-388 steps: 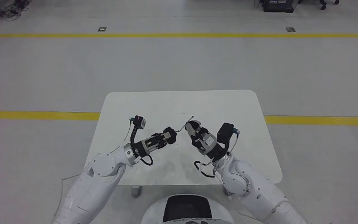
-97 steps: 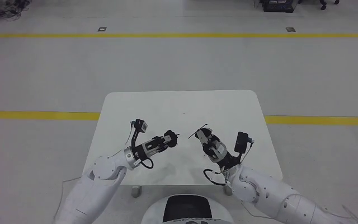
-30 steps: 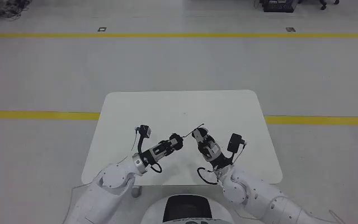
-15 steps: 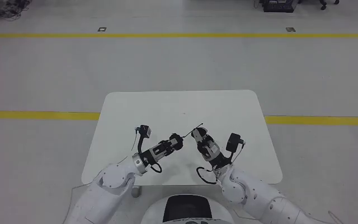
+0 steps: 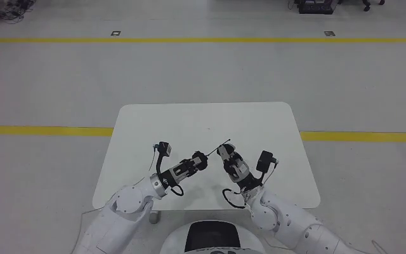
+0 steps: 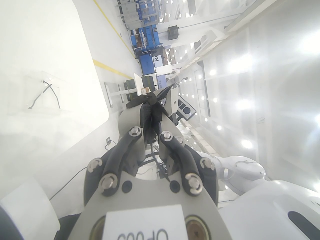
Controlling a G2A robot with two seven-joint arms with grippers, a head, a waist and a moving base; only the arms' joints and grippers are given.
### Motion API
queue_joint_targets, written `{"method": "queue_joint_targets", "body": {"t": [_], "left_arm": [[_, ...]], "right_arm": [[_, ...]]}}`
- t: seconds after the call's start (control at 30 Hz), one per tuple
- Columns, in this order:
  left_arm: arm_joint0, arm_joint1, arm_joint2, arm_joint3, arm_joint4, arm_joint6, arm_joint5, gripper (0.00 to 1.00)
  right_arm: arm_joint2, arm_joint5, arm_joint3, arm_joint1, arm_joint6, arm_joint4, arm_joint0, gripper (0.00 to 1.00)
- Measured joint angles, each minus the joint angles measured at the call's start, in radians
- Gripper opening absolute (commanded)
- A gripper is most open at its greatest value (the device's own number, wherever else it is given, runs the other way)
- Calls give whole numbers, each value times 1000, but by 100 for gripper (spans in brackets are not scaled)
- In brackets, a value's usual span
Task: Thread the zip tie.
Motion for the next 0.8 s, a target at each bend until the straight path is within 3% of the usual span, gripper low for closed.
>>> {"method": "queue_joint_targets", "body": {"t": [0.8], "left_arm": [[0,0,0,0,0,0,0,0]], "right_arm": [[-2,0,-5,10,-18,-2,-6,0]]}}
